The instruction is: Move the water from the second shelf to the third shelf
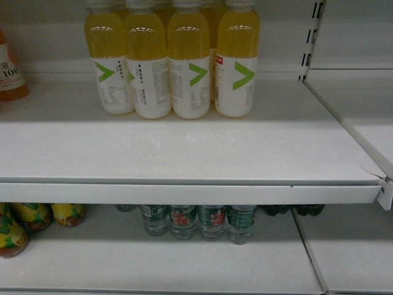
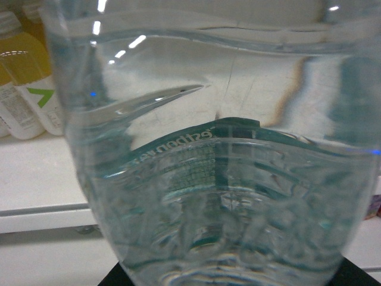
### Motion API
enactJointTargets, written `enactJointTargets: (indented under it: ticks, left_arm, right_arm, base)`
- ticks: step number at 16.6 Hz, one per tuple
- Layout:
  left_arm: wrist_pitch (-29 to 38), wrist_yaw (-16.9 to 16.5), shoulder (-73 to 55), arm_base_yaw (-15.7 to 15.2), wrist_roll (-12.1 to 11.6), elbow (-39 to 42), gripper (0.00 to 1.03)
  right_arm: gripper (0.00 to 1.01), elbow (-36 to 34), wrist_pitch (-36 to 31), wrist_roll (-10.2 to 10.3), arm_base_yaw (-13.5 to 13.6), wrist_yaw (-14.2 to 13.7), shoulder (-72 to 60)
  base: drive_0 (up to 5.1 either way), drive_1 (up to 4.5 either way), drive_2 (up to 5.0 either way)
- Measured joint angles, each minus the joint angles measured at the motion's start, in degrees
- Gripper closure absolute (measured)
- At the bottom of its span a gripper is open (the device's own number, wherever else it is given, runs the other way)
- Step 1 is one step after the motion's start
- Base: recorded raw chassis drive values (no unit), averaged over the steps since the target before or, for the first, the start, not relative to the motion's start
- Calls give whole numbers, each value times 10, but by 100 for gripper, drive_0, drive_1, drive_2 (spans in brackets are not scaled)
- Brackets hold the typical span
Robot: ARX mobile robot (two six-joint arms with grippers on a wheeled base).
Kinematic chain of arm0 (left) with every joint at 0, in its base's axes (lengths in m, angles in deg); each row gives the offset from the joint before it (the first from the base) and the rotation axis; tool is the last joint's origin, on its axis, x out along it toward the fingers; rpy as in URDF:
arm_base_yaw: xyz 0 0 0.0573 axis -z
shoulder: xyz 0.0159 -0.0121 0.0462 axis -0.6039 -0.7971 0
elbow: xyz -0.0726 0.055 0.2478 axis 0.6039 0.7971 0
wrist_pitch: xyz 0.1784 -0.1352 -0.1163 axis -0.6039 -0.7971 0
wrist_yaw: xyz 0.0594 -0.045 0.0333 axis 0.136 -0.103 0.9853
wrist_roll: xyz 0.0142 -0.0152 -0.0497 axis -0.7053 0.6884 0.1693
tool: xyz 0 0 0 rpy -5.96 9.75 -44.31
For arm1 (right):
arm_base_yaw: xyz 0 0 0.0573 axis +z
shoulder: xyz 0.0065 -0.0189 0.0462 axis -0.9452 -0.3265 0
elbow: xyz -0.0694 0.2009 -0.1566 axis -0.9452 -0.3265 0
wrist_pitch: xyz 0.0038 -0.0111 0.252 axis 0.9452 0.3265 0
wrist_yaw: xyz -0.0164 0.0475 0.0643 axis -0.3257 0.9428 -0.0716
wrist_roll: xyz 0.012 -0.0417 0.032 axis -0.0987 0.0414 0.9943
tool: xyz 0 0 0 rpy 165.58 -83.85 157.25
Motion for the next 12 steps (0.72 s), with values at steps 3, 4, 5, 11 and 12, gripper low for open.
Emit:
enactJointTargets:
  ticks: [3,4,5,11,12]
  left_arm:
    - [-1,1,0,0,0,0,5]
    - [-1,1,0,0,0,0,5]
    - [-1,1,0,0,0,0,5]
    - [0,1,0,0,0,0,5]
    - [-1,1,0,0,0,0,5]
  right_arm:
    - [61,0,1,0,2,-2,0]
    - [61,0,0,0,3,-2,0]
    - [61,0,0,0,3,-2,0]
    - [61,0,0,0,3,-2,0]
    - [61,0,1,0,3,-2,-1]
  base:
    - [-485,261,261]
    - [-498,248,248]
    - [-502,244,244]
    - [-495,251,251]
    - [-502,243,243]
